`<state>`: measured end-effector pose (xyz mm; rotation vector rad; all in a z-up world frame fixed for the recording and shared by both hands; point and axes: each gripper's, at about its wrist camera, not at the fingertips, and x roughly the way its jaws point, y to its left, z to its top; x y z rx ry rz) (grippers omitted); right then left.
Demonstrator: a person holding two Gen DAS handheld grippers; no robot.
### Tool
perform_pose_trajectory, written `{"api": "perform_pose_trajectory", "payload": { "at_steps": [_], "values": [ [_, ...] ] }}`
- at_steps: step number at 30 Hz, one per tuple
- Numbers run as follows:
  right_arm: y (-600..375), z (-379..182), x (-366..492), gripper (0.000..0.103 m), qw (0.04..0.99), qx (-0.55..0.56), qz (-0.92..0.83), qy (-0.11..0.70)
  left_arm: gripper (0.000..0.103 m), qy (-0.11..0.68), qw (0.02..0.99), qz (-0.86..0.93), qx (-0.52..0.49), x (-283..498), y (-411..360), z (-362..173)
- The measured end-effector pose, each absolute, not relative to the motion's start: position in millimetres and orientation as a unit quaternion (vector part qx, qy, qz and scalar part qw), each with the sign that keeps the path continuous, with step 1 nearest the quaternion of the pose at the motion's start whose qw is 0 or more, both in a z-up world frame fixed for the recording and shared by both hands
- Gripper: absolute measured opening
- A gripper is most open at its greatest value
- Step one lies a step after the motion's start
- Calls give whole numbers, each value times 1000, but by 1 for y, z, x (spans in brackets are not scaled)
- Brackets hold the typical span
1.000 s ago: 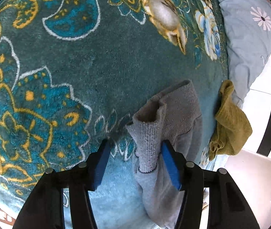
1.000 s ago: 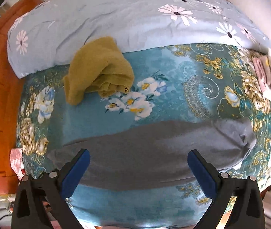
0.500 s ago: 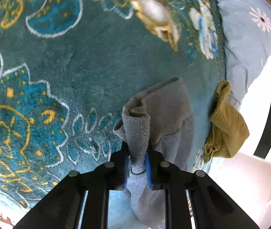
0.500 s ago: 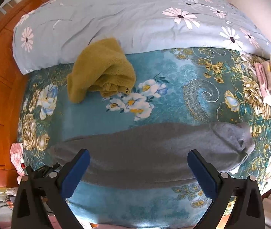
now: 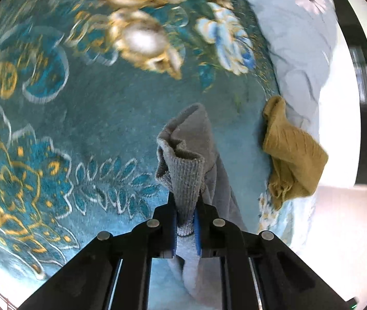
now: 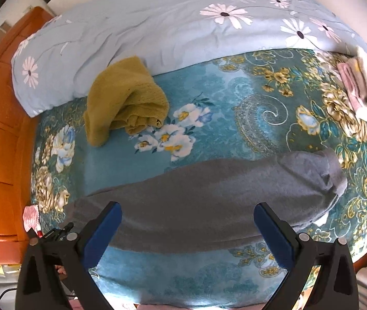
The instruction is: Fold clothes
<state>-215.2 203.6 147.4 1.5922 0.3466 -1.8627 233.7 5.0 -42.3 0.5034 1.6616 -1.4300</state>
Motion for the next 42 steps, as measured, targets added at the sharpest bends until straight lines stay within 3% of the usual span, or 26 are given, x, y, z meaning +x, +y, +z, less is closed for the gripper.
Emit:
{"api": "perform_pose_trajectory", "payload": {
  "at_steps": [9,13,22,31,33,35,37,42],
  "values": [
    [230,128,-246,103,346,621,-697,92,10,436,389,-744,322,107,29,66],
    [256,111,-265,103,359,634,-678,91,10,386,367,-758,377,36,68,77],
    [329,80,-333,103,342,649,-674,83,9,352,337,-736,469,-86,157,39],
    [371,62,-361,103,339,662,-663,88,10,336,301,-703,550,-149,206,0],
    [375,60,-364,103,337,663,-662,85,14,350,297,-697,550,-148,207,0],
    [376,60,-363,103,336,664,-663,84,29,370,288,-694,546,-141,207,3],
    [372,56,-359,103,339,667,-658,83,36,374,287,-697,541,-132,207,8],
    [351,43,-339,103,358,676,-638,84,36,386,335,-681,524,-90,186,21]
  ]
}}
